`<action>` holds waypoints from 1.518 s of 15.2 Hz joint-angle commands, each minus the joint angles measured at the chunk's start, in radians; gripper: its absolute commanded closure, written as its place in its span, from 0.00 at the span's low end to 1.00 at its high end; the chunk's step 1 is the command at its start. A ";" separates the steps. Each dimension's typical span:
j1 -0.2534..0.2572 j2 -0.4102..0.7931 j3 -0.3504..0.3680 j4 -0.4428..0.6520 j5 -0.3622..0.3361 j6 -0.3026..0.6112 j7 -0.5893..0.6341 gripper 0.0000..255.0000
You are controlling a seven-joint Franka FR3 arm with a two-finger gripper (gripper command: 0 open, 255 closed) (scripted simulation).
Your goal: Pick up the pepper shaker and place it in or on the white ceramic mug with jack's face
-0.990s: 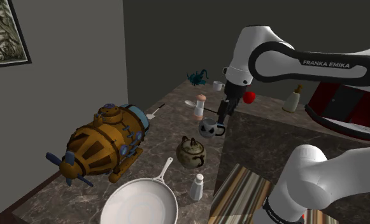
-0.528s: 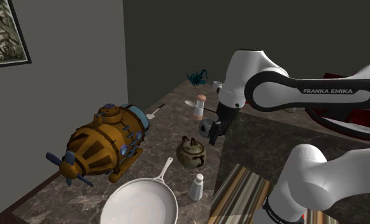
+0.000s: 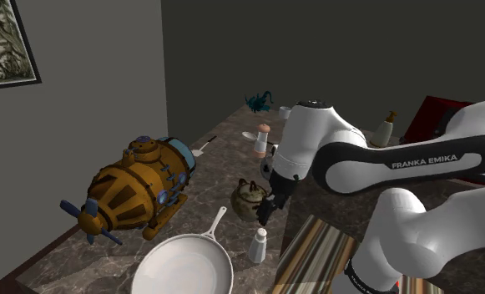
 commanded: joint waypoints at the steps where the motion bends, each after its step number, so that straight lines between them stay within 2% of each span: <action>1: 0.030 0.035 0.052 -0.023 0.042 0.068 0.052 0.00; 3: 0.046 0.068 0.084 -0.032 0.067 0.115 0.082 0.00; 10: 0.046 0.164 0.114 -0.084 0.088 0.262 0.079 0.00; 18: 0.046 0.164 0.114 -0.084 0.088 0.262 0.079 0.00; 19: 0.046 0.164 0.114 -0.084 0.088 0.262 0.079 1.00; 23: 0.046 0.164 0.114 -0.084 0.088 0.262 0.079 1.00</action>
